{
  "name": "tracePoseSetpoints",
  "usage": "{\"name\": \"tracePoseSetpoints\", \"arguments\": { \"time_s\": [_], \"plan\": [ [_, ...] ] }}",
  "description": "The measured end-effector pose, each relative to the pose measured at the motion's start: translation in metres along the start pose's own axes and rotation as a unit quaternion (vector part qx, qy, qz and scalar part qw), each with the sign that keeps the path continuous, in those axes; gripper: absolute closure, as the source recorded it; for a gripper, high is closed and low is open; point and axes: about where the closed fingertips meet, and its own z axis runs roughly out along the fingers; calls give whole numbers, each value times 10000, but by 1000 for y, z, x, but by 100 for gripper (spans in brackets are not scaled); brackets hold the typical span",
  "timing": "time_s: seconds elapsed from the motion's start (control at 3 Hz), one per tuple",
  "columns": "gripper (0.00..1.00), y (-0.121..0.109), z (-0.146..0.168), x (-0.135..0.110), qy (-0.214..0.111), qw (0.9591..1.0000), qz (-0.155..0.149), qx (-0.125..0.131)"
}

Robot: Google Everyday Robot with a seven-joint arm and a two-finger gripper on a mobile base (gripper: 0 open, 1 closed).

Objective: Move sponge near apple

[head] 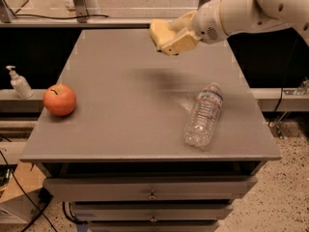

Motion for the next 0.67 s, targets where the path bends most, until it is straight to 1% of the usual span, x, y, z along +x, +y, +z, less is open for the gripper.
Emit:
{"name": "tracePoseSetpoints", "arguments": {
  "time_s": [0.33,0.67],
  "plan": [
    [100,53,20,-25,-227,9960,-309,-803],
    [100,110,41,-44,-399,9853,-591,-1554]
  ]
}}
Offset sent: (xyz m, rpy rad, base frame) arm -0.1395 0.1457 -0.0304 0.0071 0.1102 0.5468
